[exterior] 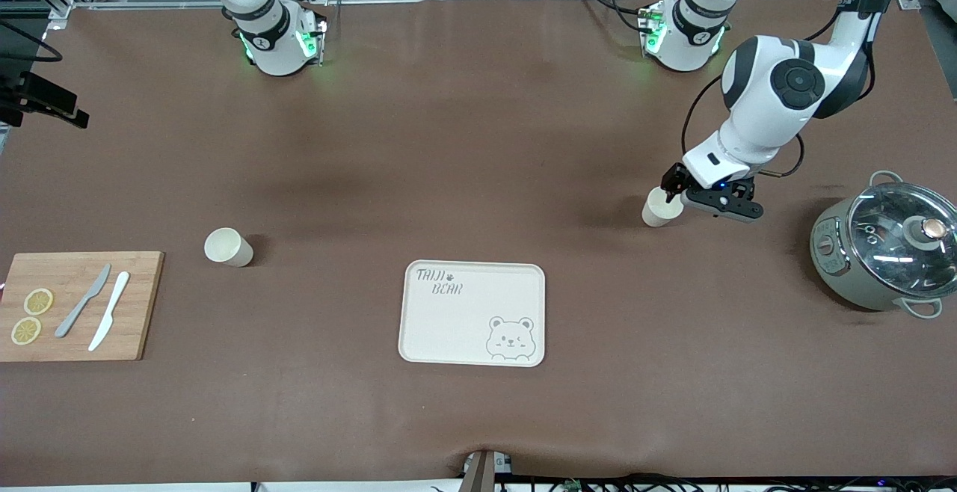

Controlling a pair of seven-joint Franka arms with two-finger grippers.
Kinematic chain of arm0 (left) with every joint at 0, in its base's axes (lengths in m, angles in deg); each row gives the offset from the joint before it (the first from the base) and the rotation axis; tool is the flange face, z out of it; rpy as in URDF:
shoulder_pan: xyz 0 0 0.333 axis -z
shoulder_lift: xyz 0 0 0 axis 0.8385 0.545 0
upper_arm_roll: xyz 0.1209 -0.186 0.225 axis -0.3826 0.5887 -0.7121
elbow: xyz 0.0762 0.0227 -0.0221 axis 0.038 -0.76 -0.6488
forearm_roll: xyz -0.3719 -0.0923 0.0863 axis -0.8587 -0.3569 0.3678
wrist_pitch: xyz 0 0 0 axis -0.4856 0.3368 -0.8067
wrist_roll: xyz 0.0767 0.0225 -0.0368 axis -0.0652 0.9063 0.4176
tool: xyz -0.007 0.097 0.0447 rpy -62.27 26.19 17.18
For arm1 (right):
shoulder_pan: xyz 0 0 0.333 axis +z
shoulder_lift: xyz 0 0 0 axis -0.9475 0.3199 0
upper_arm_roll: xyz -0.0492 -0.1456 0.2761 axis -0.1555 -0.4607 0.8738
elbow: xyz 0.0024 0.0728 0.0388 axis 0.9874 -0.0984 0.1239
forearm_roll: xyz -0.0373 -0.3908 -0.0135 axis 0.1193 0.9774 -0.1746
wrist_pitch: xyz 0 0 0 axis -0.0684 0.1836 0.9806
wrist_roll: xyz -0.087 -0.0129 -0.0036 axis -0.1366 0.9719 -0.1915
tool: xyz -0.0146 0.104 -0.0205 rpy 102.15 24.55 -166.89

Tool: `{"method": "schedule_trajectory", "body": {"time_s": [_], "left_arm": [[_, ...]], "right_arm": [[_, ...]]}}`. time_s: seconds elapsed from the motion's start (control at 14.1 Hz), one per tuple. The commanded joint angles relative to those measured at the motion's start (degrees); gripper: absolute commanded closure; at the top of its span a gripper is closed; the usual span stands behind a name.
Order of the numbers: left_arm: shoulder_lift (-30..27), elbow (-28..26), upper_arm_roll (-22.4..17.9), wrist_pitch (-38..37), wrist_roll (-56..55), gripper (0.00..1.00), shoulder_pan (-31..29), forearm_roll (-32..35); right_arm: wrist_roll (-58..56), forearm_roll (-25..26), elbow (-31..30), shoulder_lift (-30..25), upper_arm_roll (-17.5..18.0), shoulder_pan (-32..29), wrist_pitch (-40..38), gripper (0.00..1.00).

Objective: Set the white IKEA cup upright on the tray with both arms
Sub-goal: 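Lower the left gripper around the cup rim and close it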

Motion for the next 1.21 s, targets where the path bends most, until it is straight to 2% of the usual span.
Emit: {"method": "schedule_trajectory", "body": {"time_s": [0.0,0.21,0.78,1.14], "left_arm": [[-0.6,-2.5,0.2,2.4,2.0,0.0,-1.6,0.1],[1.9,-3.0,0.2,4.1,2.6,0.0,-2.6,0.1],[8.4,-5.6,0.1,14.2,3.5,0.0,-3.0,0.1],[10.5,-5.6,0.1,16.2,3.5,0.0,-3.1,0.2]], "right_arm": [[-0.6,0.7,0.6,0.4,0.9,-1.3,-0.2,0.0],[-0.6,0.7,0.6,0.4,0.9,-1.4,-0.2,0.0],[-0.6,0.7,0.6,0.4,0.9,-1.4,-0.1,0.0],[-0.6,0.8,0.6,0.7,0.9,-1.5,0.0,0.0]]}}
